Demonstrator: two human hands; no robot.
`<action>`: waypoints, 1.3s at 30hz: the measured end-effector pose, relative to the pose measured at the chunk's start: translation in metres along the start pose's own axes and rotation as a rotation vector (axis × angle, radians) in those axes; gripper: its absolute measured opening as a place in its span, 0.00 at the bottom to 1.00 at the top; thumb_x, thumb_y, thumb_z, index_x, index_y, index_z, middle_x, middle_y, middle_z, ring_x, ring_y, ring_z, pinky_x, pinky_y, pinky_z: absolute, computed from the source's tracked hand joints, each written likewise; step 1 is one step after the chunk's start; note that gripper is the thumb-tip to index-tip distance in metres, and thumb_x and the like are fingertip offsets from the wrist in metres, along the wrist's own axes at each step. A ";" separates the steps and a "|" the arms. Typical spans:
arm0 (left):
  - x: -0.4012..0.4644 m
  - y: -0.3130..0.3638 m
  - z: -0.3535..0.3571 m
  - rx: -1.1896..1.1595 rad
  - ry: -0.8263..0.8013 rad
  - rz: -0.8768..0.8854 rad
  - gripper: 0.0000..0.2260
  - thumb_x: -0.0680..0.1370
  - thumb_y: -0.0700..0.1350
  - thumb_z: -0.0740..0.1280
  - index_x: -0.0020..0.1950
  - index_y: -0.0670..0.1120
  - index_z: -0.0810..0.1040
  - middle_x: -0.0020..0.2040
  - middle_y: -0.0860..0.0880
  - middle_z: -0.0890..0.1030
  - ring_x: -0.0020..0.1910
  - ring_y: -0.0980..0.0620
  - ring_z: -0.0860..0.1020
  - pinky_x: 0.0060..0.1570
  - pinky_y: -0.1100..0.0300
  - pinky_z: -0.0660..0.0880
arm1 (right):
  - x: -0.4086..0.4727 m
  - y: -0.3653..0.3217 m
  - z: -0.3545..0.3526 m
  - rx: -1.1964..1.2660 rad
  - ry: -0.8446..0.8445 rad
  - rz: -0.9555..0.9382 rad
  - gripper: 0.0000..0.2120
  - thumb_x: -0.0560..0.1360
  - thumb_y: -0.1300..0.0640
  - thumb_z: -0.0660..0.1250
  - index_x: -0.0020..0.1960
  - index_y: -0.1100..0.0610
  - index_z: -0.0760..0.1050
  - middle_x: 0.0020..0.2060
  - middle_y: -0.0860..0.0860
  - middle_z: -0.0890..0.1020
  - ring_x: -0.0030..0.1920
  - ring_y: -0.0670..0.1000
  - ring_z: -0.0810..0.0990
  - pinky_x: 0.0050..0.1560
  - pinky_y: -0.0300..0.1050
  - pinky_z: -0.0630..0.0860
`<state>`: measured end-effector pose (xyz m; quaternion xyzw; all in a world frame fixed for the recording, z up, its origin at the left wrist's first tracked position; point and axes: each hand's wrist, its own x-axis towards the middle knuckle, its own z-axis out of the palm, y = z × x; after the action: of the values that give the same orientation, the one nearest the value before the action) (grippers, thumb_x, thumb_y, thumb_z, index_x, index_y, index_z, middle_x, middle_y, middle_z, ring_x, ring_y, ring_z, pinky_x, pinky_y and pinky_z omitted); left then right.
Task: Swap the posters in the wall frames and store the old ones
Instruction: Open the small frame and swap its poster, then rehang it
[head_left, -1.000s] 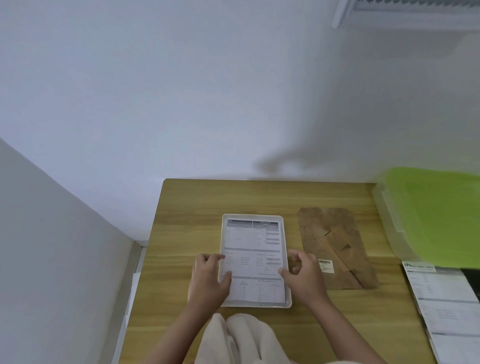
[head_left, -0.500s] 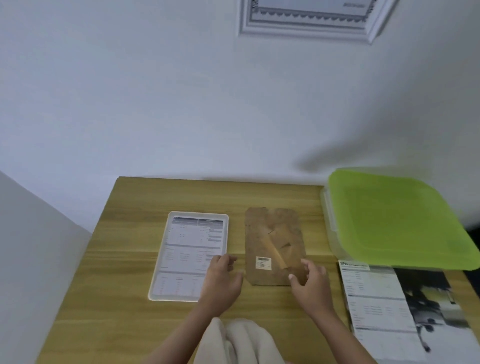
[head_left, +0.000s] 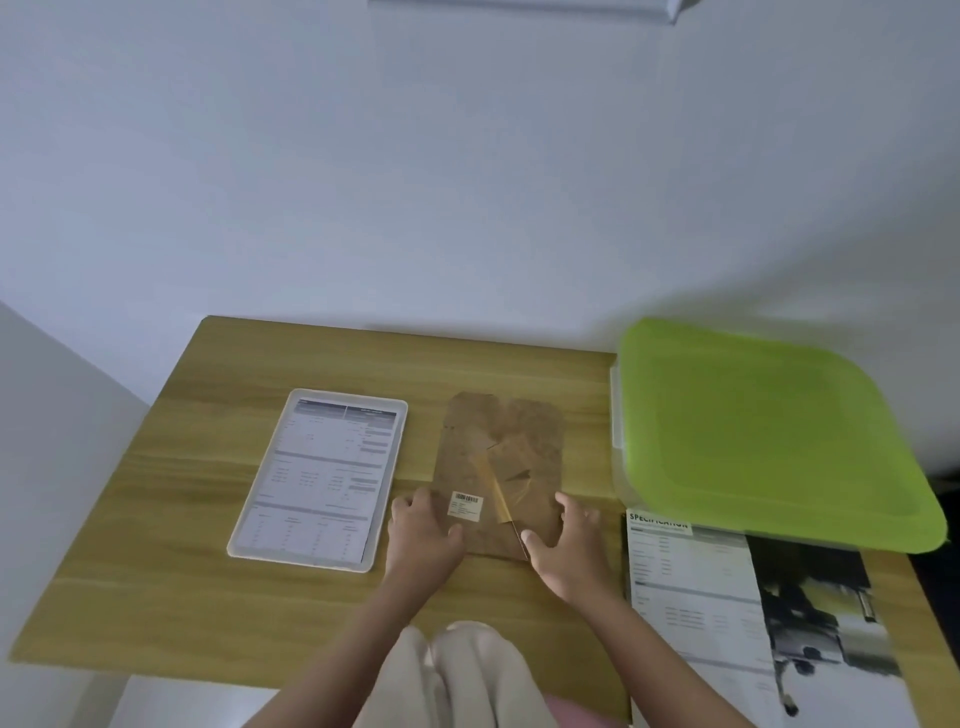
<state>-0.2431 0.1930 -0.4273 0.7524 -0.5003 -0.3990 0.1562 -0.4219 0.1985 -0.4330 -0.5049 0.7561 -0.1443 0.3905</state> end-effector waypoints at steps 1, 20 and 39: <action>0.001 -0.001 -0.003 -0.023 -0.003 -0.013 0.24 0.69 0.47 0.68 0.64 0.47 0.69 0.59 0.47 0.69 0.59 0.47 0.72 0.59 0.55 0.72 | 0.001 0.003 -0.002 0.023 -0.003 -0.007 0.34 0.72 0.50 0.70 0.73 0.53 0.59 0.67 0.54 0.64 0.63 0.51 0.72 0.61 0.43 0.70; -0.007 -0.079 -0.092 -0.069 0.127 0.084 0.27 0.70 0.44 0.71 0.67 0.48 0.70 0.54 0.52 0.70 0.57 0.49 0.71 0.60 0.53 0.72 | -0.045 -0.061 0.064 0.117 0.062 -0.205 0.34 0.69 0.52 0.73 0.71 0.52 0.63 0.56 0.49 0.69 0.55 0.46 0.73 0.58 0.43 0.73; 0.048 -0.158 -0.188 -0.090 0.011 0.151 0.15 0.70 0.42 0.69 0.57 0.46 0.77 0.54 0.49 0.74 0.48 0.52 0.78 0.46 0.64 0.72 | -0.056 -0.145 0.152 0.036 0.083 -0.087 0.29 0.71 0.51 0.70 0.69 0.54 0.67 0.60 0.54 0.71 0.57 0.49 0.73 0.60 0.41 0.70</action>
<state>0.0075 0.1914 -0.4300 0.7068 -0.5364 -0.4040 0.2224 -0.2052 0.2092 -0.4182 -0.5239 0.7463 -0.1954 0.3611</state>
